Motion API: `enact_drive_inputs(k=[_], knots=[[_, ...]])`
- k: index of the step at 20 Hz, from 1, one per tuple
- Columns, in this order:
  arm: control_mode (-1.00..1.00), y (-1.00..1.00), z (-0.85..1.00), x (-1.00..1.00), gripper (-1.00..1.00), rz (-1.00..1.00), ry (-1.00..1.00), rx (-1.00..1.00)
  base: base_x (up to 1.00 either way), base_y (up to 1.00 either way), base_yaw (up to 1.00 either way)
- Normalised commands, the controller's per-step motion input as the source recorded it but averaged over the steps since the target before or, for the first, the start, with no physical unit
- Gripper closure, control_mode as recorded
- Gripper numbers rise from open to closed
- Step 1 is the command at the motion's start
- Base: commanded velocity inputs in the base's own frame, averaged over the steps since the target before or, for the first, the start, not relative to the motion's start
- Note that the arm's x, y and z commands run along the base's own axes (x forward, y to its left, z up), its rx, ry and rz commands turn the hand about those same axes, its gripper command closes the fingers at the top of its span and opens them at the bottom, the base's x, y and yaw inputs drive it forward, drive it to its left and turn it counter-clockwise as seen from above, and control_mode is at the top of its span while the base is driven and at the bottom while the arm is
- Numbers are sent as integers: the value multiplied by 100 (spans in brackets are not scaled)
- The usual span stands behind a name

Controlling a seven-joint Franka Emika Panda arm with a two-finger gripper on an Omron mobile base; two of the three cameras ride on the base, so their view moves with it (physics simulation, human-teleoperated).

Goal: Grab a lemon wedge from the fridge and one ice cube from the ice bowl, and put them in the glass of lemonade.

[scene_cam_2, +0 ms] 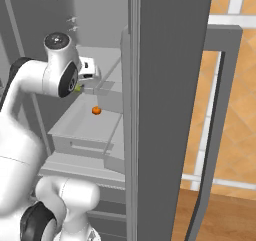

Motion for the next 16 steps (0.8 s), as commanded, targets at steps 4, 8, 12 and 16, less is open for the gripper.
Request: enact_drive_inputs(k=[4,8,12,16], knots=[[-100,-15,-23,-100,100,-23,14,0,0,0,0],[-100,-6,-38,-89,100,-18,11,0,0,0,0],[-100,-1,-33,-90,100,-10,1,0,0,0,0],[-100,0,-15,-48,100,-4,2,0,0,0,0]])
